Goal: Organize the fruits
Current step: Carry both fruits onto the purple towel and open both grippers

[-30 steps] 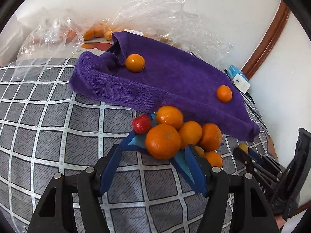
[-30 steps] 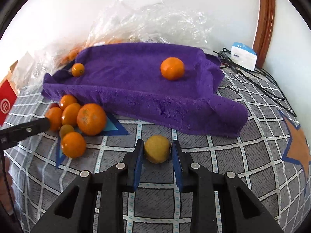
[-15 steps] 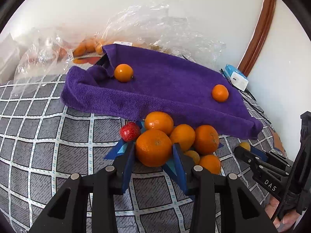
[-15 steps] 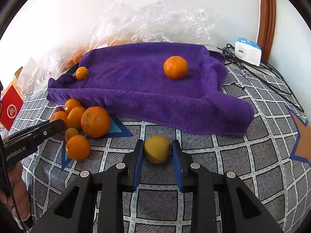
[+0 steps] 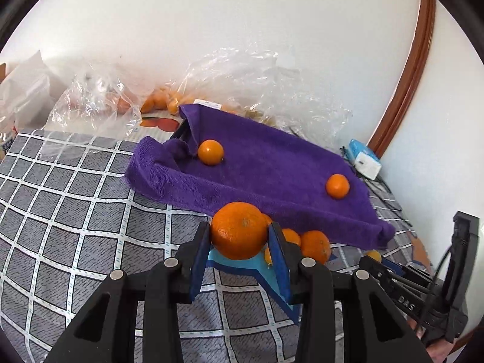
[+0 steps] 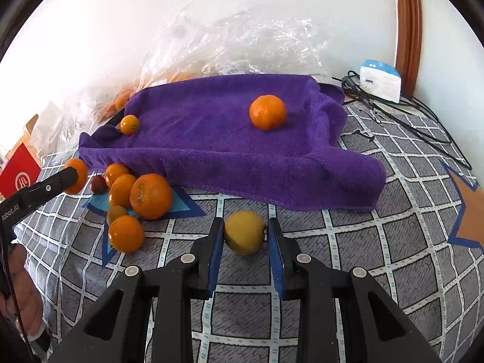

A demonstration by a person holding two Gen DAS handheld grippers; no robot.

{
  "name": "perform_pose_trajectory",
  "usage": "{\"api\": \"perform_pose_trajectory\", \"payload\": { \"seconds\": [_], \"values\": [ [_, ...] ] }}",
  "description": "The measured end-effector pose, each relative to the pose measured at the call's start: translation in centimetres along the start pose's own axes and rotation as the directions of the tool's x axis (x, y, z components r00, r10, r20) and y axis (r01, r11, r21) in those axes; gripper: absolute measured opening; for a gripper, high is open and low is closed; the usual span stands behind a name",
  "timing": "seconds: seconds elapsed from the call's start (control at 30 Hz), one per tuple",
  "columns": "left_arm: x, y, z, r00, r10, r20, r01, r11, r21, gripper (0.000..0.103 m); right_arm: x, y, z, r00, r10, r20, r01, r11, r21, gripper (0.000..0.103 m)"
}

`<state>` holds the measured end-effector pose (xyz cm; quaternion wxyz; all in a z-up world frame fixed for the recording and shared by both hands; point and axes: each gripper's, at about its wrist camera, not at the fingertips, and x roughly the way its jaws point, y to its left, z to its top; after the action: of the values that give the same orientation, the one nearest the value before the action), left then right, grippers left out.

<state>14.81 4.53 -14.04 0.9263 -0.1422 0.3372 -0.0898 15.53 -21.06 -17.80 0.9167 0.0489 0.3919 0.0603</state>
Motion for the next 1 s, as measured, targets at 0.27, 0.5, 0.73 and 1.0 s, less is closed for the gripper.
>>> {"api": "perform_pose_trajectory", "payload": {
  "seconds": [0.27, 0.5, 0.73, 1.0],
  "values": [
    [-2.7, 0.2, 2.8, 0.999, 0.041, 0.022, -0.041, 0.999, 0.023, 0.037, -3.0, -0.1, 2.4, 0.997, -0.037, 0.067, 0.037, 0.999, 0.003, 0.029],
    [-2.1, -0.1, 7.0, 0.994, 0.083, 0.071, -0.086, 0.996, 0.031, 0.037, -3.8, 0.4, 6.2, 0.991, -0.038, 0.128, 0.039, 0.999, -0.005, 0.029],
    [1.4, 0.4, 9.8, 0.989, 0.115, 0.094, -0.116, 0.993, 0.005, 0.037, -2.4, 0.5, 9.6, 0.986, -0.064, 0.155, 0.067, 0.998, -0.013, 0.029],
    [6.2, 2.0, 8.3, 0.988, 0.148, 0.042, -0.147, 0.989, -0.021, 0.037, 1.5, -0.2, 9.4, 0.992, -0.063, 0.113, 0.063, 0.998, 0.004, 0.029]
  ]
}}
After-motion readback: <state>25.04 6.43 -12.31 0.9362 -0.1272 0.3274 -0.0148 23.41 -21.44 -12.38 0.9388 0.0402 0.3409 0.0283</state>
